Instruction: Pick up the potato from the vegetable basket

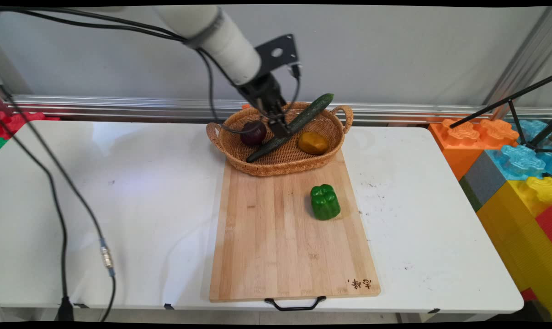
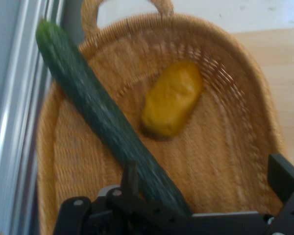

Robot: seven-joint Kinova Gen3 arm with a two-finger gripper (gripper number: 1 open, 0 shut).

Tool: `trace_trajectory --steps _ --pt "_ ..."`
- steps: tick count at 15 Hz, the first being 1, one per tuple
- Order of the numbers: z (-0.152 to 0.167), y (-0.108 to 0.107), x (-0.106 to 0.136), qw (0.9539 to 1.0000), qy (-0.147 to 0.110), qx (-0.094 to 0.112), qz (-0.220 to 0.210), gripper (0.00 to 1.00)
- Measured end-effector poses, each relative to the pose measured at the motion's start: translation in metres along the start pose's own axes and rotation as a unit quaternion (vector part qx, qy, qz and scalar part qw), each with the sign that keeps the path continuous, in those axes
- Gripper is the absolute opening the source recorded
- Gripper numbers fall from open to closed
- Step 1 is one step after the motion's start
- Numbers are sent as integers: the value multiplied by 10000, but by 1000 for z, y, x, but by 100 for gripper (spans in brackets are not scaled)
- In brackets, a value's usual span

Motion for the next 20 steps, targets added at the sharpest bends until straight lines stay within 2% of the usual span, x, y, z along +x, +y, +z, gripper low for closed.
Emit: trace_trajectory --steps 3,6,9,11,12,16,20 --pt "33 -5 23 9986 -45 109 511 100" --pt "64 -9 42 9942 -96 132 1067 100" --pt "91 -13 53 9864 -228 64 1629 100" --pt "102 -15 57 9825 -291 32 1842 100" --pt "111 -16 60 9790 -346 -8 2010 100" --pt "136 -19 65 9711 -555 -161 2314 100" --pt "152 -19 66 9673 -684 -299 2423 100"
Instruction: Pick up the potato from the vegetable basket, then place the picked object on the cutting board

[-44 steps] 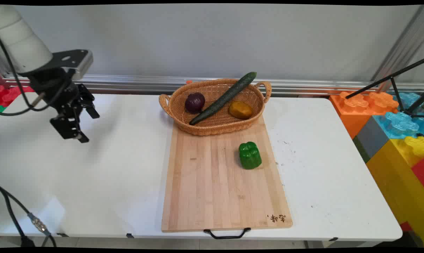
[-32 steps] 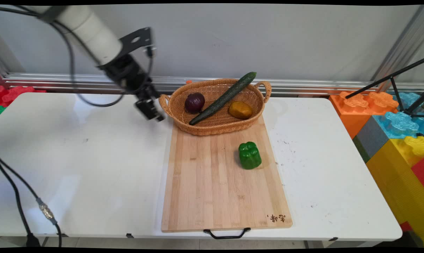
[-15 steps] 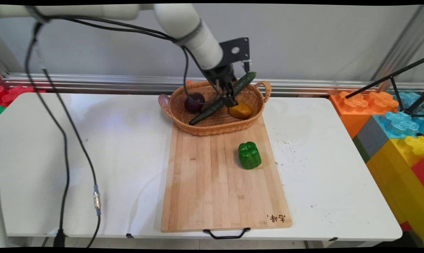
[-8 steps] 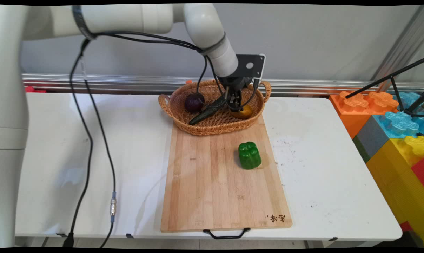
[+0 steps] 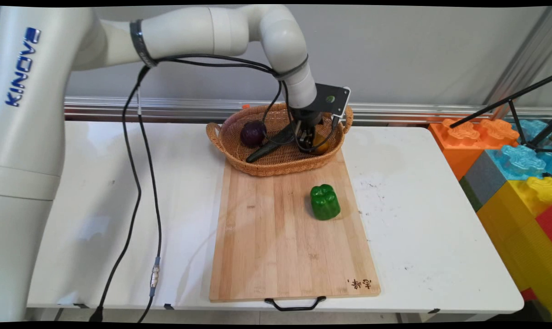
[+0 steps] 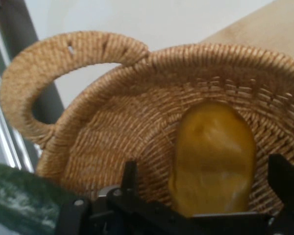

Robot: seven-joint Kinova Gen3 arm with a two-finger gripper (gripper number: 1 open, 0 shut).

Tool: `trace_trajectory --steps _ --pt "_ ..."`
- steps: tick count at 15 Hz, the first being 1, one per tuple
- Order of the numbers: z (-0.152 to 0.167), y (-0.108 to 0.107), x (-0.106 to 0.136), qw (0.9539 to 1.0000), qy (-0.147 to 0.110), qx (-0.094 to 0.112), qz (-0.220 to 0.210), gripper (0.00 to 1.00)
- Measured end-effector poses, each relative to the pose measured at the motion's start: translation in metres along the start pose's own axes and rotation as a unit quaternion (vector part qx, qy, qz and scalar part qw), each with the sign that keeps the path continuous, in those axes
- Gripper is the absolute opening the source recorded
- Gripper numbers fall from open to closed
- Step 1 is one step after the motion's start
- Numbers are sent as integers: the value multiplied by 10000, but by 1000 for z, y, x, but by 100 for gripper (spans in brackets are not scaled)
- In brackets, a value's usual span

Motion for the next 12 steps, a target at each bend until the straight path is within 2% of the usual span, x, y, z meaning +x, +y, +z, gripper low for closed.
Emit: trace_trajectory --steps 8,9,12 --pt "22 -6 5 9997 -116 -177 115 100" --pt "23 -6 5 9997 -119 -193 118 0" --pt "26 -8 8 9996 -121 -238 111 0"
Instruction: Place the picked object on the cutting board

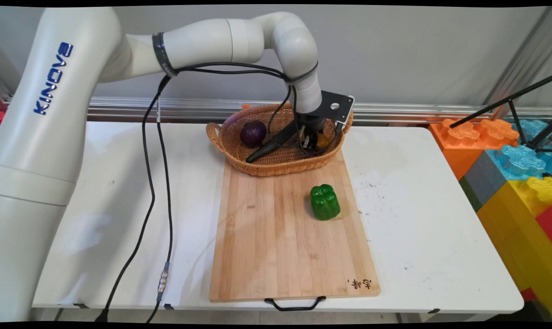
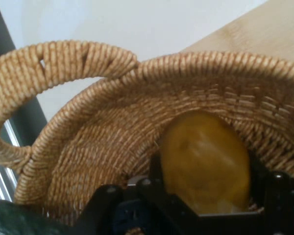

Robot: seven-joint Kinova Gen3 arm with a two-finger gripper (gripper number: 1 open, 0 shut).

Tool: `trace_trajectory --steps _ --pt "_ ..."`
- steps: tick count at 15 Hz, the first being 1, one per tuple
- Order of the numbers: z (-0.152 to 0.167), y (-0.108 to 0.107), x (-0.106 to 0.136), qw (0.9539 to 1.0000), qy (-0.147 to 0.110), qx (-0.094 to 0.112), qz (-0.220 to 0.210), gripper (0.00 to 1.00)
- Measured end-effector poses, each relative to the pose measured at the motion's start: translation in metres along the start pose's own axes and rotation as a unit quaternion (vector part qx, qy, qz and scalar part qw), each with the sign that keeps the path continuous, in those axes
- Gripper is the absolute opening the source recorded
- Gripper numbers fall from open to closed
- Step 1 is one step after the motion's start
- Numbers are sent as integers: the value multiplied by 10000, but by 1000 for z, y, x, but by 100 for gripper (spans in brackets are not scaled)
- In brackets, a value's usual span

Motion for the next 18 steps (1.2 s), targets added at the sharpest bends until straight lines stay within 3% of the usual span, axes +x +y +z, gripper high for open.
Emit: trace_trajectory --steps 3,8,14,18 --pt "-4 0 2 10000 -2 0 -64 0" --pt "-39 1 10 9981 147 409 -432 0" --pt "-117 36 24 9870 344 850 -1321 0" --pt "-159 68 22 9798 332 841 -1783 0"
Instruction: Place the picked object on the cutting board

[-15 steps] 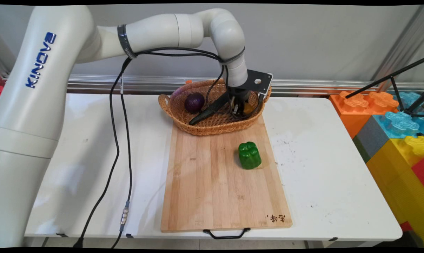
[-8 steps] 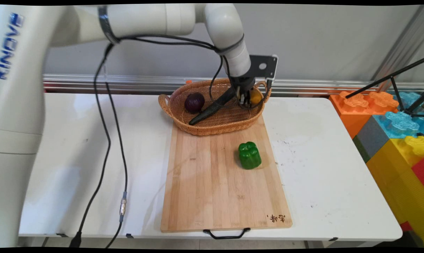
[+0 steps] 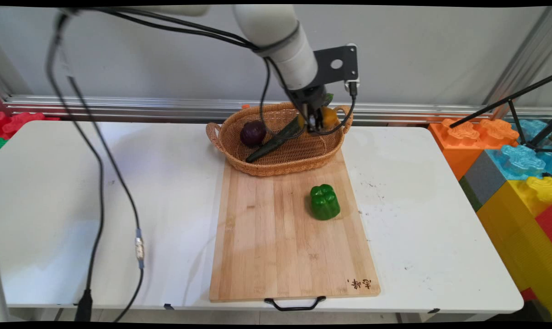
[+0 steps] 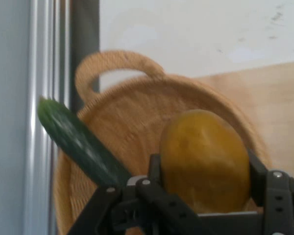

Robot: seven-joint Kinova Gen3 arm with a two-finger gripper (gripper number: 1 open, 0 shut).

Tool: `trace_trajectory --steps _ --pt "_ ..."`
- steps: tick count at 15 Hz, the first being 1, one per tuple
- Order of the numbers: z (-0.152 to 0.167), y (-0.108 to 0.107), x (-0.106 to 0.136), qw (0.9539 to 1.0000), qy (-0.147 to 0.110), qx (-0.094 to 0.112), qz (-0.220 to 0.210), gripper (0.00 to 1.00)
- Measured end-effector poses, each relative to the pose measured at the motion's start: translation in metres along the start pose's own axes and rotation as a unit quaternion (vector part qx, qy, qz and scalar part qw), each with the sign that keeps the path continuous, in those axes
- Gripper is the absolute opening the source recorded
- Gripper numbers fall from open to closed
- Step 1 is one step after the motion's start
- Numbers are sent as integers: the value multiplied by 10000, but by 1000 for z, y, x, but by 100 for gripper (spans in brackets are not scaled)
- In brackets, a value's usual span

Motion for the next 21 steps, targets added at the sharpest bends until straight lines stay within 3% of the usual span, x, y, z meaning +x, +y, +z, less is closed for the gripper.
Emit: trace_trajectory --steps 5,9,15,21 --pt "-63 37 -41 9977 -145 -304 -582 0" --pt "-85 59 -82 9935 -52 -607 -962 0" --pt "-56 94 -137 9853 210 -1108 -1282 0" --pt "-8 118 -162 9828 506 -1125 -1376 0"
